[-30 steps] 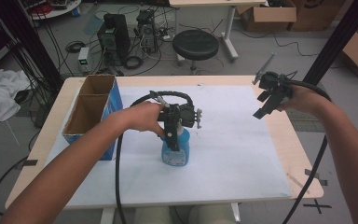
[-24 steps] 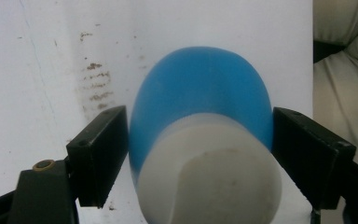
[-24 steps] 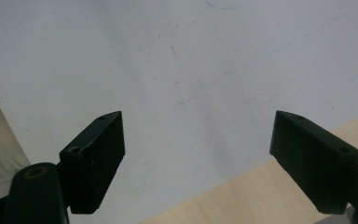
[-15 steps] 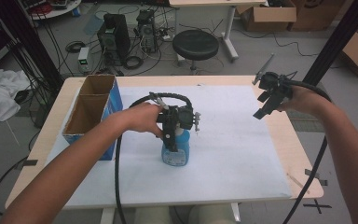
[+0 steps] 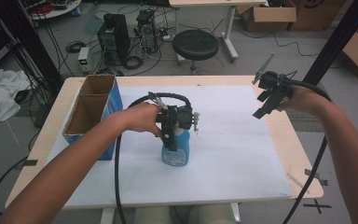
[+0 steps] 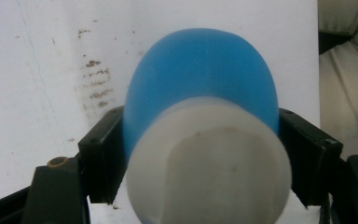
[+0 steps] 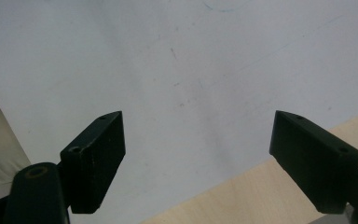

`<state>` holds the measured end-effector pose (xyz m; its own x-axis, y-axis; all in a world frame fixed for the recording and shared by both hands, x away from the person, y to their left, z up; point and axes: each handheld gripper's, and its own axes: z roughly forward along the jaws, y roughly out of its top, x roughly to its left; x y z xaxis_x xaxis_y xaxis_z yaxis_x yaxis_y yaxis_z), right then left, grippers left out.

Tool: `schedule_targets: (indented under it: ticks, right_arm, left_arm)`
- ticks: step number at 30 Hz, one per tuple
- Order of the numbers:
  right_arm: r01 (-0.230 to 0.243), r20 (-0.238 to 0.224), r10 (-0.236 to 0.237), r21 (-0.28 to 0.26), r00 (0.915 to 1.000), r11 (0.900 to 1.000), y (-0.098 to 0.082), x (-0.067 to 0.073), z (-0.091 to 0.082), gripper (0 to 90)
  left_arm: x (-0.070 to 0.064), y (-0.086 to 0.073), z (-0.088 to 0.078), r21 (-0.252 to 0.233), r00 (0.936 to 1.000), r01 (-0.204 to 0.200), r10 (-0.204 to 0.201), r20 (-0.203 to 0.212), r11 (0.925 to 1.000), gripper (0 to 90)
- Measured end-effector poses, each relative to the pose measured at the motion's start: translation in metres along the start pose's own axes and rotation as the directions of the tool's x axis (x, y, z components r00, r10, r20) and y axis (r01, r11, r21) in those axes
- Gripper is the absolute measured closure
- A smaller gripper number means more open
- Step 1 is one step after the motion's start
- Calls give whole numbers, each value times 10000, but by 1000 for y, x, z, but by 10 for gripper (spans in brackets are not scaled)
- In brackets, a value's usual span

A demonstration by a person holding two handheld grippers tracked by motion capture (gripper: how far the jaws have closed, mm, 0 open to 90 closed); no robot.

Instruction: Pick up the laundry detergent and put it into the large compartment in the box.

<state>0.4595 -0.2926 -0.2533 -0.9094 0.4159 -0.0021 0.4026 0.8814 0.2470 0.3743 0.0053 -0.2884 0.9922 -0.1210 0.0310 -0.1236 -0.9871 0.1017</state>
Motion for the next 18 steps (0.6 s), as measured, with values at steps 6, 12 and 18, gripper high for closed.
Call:
schedule_targets:
  ticks: [6, 12, 18]
  right_arm:
    - [3, -15, -3, -3, 10000, 10000, 0, 0, 0, 178]
    - [24, -44, -24, -14, 10000, 10000, 1, 0, 1, 178]
    - [-9, -58, 9, 7, 10000, 10000, 1, 0, 1, 178]
  left_arm:
    - [1, -1, 0, -31, 10000, 61, -61, -29, 10000, 294]
    - [0, -1, 0, -23, 10000, -40, 40, -70, 10000, 315]
    - [1, -1, 0, -71, 9999, -39, 38, -134, 10000, 330]
